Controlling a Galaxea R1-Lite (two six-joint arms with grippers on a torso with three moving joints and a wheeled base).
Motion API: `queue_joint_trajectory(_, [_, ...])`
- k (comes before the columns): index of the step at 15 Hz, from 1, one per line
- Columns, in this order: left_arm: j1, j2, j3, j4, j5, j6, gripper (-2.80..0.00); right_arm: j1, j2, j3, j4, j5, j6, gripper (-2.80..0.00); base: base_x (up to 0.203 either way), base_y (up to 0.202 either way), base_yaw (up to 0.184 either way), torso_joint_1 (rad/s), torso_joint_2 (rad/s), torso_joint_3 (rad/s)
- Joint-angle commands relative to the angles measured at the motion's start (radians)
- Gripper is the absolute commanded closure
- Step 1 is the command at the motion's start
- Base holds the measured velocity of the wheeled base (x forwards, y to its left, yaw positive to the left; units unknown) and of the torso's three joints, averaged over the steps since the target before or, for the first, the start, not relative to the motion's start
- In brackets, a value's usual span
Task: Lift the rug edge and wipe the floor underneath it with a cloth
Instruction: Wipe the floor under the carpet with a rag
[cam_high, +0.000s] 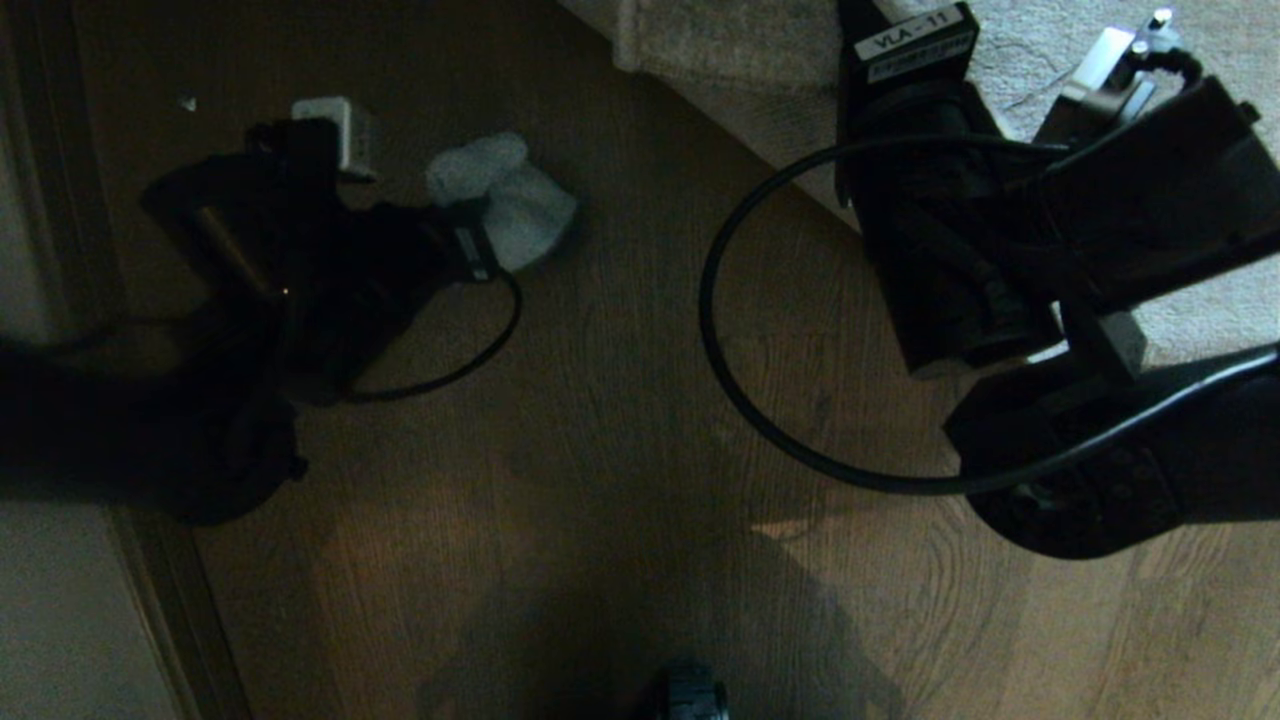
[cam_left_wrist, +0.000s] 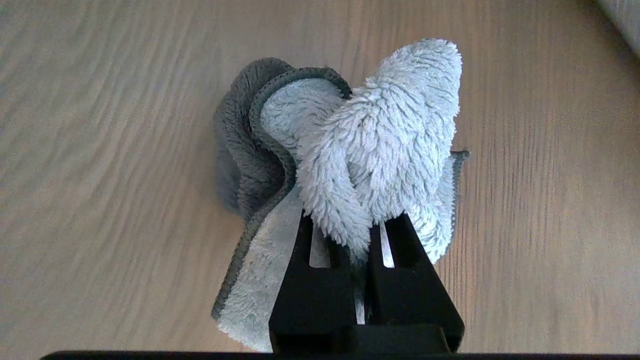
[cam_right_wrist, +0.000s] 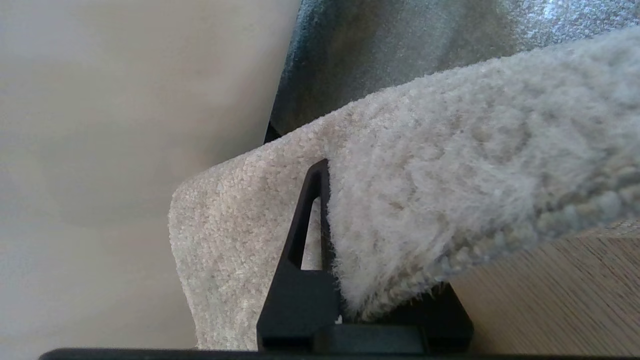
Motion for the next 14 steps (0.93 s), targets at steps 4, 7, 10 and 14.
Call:
queue_joint_trajectory(4, [-0.101, -0.260, 0.431, 0.018, -0.004, 0.000, 0.00, -0.001, 0.001, -0.001, -0.048, -0.002, 0.004, 0.00, 0.000, 0.000, 0.000, 0.000, 0.00, 0.000])
queue_joint_trajectory(7, [-0.206, -0.330, 0.585, 0.091, -0.009, 0.000, 0.00, -0.001, 0.001, -0.001, -0.048, -0.002, 0.004, 0.00, 0.000, 0.000, 0.000, 0.000, 0.00, 0.000])
queue_joint_trajectory(10, [-0.243, -0.279, 0.576, 0.129, -0.011, -0.002, 0.00, -0.001, 0.001, 0.001, -0.048, -0.002, 0.004, 0.00, 0.000, 0.000, 0.000, 0.000, 0.00, 0.000])
queue_joint_trajectory(14, [-0.266, -0.136, 0.441, 0.131, -0.011, -0.003, 0.00, -0.007, 0.003, 0.001, -0.048, -0.002, 0.004, 0.00, 0.000, 0.000, 0.000, 0.000, 0.00, 0.000])
